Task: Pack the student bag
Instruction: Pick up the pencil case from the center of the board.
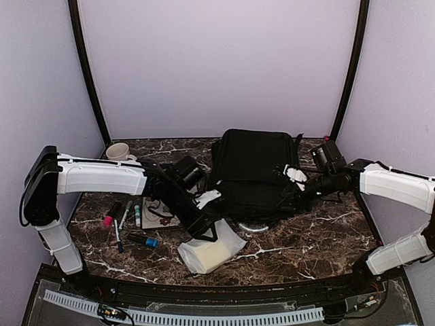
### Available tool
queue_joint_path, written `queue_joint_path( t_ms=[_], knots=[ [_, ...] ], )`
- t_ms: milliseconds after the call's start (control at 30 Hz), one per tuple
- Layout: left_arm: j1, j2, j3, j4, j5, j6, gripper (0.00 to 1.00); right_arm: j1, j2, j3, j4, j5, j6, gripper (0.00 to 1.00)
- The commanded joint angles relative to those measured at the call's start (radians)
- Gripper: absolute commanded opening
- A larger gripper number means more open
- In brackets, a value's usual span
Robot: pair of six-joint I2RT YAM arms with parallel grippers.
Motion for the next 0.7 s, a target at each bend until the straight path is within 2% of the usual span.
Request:
queue_joint_path(
  t_ms=[0,133,433,667],
  knots=[
    [-0.019,0.022,-0.017,-0.027,0.047,0.007,0.71,-0.004,0.004,-0.009,0.020,-0.002,-0.009,0.57],
    [-0.019,0.057,-0.019,-0.037,-0.048,-0.015,0.70,-0.004,0.008,-0.010,0.023,-0.005,-0.010,0.58],
    [-0.019,0.133,-0.043,0.001,-0.056,-0.052,0.66,-0.004,0.014,-0.014,0.020,-0.006,-0.014,0.58],
    [-0.019,0.172,-0.075,0.052,-0.014,-0.076,0.45,-0.005,0.024,-0.013,0.017,-0.030,-0.015,0.57]
  ],
)
